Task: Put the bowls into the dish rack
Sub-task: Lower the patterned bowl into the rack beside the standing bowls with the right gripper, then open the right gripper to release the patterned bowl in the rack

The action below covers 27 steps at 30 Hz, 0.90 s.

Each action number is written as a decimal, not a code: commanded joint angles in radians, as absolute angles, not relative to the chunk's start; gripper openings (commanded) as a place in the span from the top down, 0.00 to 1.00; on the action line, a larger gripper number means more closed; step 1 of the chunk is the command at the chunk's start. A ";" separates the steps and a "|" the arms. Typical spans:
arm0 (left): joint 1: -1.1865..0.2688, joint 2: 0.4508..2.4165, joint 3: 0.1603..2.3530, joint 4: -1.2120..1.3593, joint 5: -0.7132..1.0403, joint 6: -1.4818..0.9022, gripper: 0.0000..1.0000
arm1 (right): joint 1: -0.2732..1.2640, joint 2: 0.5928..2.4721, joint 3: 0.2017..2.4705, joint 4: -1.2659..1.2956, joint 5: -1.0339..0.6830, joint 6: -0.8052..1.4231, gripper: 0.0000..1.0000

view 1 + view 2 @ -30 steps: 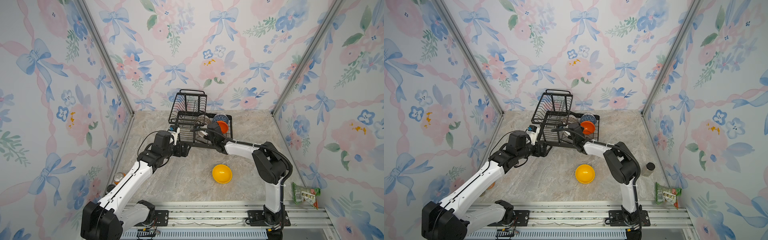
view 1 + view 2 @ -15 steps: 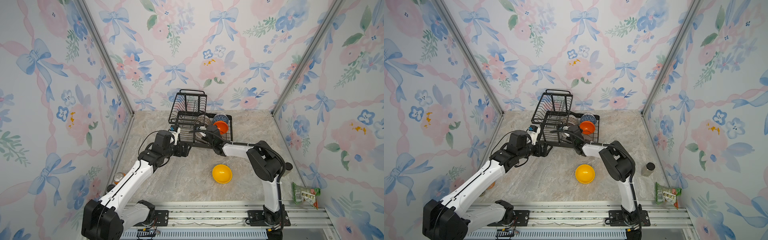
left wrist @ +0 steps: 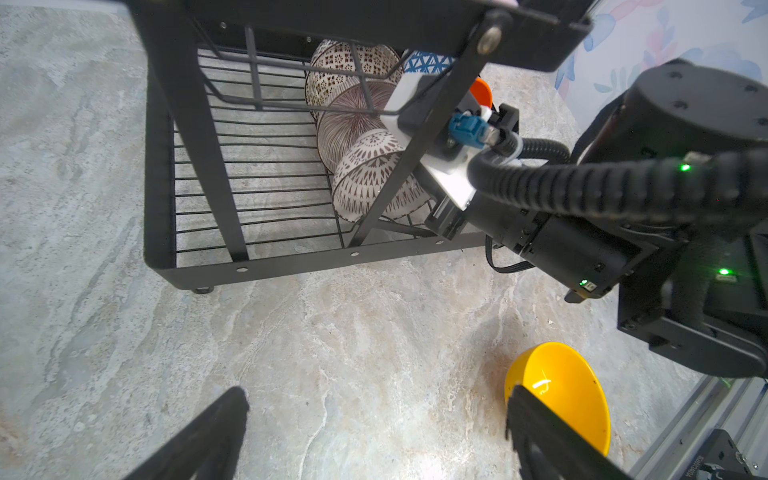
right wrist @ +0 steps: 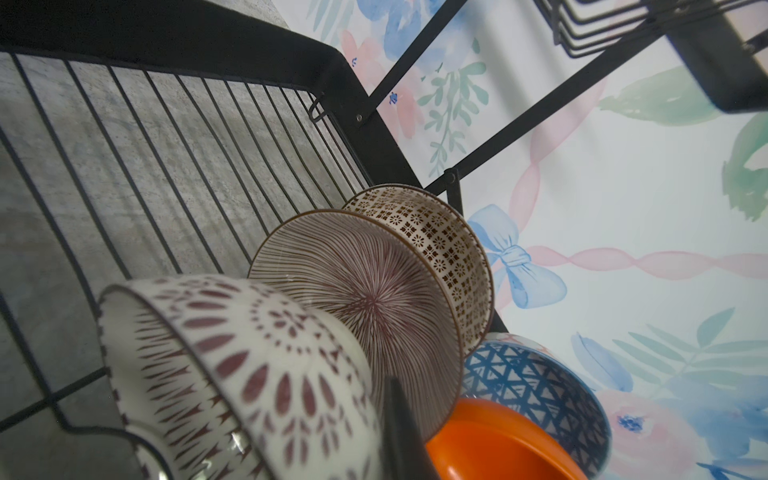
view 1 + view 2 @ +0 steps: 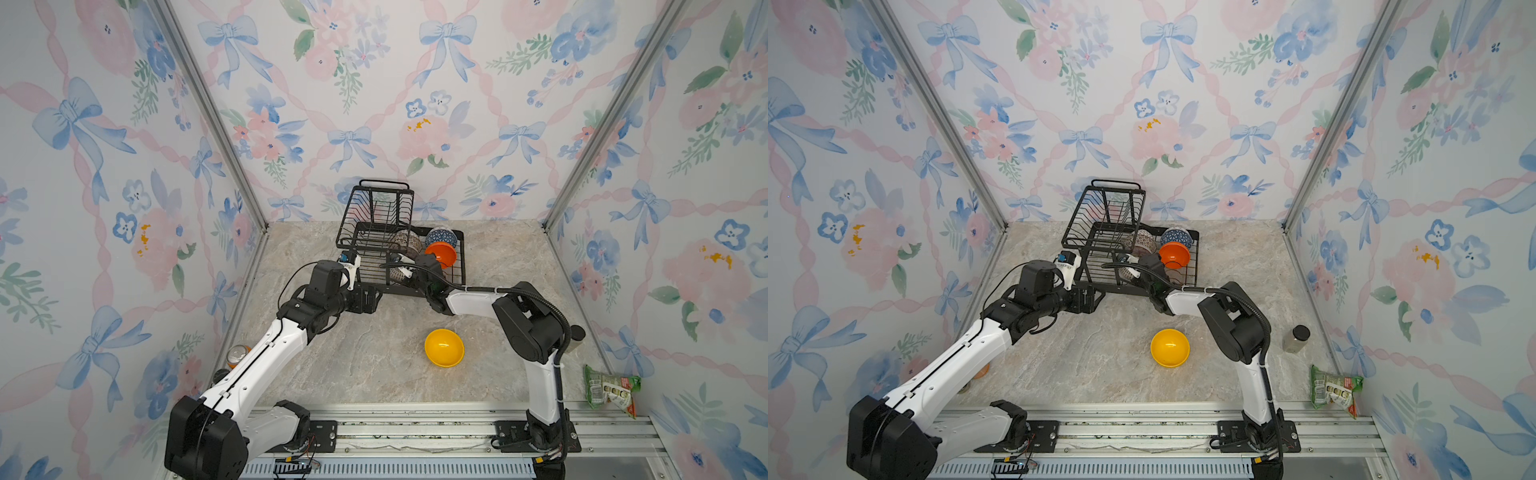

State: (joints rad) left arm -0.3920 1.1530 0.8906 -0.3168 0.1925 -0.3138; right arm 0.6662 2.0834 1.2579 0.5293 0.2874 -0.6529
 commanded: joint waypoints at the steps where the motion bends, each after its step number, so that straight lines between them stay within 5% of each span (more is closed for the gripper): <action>1: -0.387 1.166 0.914 -0.330 0.208 -0.295 0.02 | 0.660 2.046 1.238 0.451 0.261 -0.653 1.00; 27: -0.387 1.166 0.910 -0.328 0.212 -0.296 0.02 | 0.658 1.984 1.226 0.390 0.297 -0.629 0.59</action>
State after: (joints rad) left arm -0.3920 1.1625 0.8925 -0.3168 0.1993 -0.3138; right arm 0.6617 2.0396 1.2415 0.4068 0.2840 -0.6250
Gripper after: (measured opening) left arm 0.979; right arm 0.396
